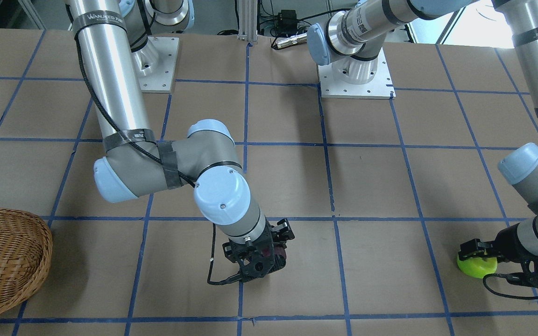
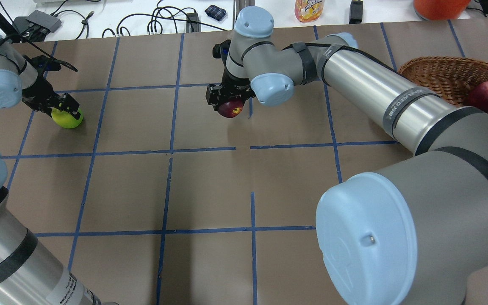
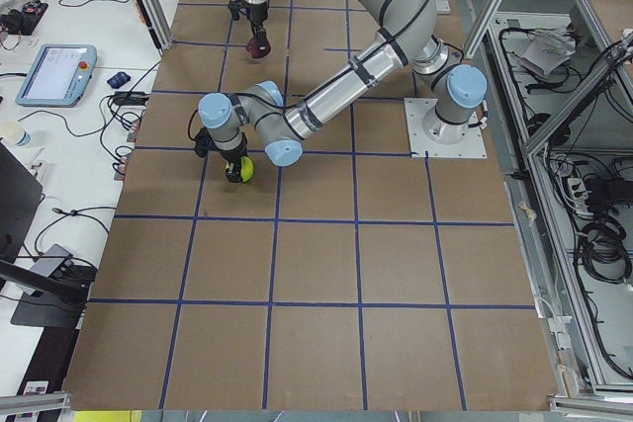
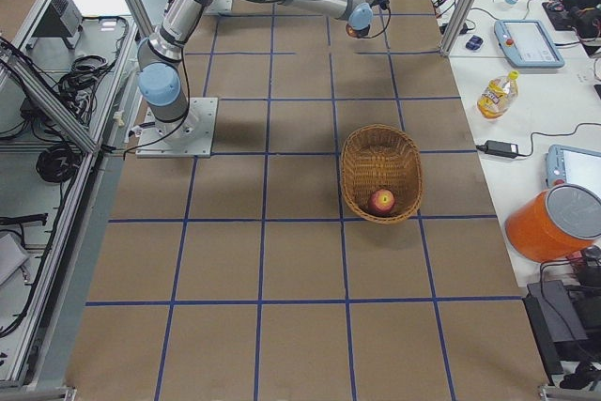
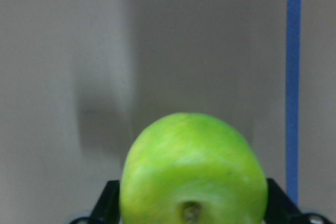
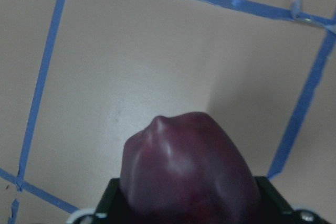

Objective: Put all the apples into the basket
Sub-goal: 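Drop the dark apple into the basket with right while left sets green apple mid-table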

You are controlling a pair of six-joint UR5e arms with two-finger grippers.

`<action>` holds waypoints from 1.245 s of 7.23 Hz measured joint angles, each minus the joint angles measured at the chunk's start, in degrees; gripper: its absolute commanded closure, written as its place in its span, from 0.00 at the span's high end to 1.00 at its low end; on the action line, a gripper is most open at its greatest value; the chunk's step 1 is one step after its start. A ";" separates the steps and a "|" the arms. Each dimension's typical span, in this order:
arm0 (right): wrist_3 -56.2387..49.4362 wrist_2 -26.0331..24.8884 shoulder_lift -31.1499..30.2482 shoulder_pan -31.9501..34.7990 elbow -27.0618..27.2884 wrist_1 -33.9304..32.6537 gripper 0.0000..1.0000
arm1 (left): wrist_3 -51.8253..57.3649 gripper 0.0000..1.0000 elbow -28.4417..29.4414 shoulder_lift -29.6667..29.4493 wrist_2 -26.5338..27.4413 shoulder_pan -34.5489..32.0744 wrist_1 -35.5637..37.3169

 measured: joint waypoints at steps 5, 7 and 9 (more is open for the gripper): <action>-1.16 -6.20 -8.10 -21.16 -3.70 17.12 0.00 | -21.75 0.04 -8.24 12.18 -8.29 -16.16 -11.45; -1.55 -11.85 -8.42 -29.13 -3.65 18.66 0.00 | -39.84 0.04 -10.23 13.78 -8.62 -30.74 -8.12; -4.76 -17.16 -7.89 -33.80 -3.34 18.27 0.00 | -55.88 0.07 -10.57 10.65 -7.70 -41.43 1.89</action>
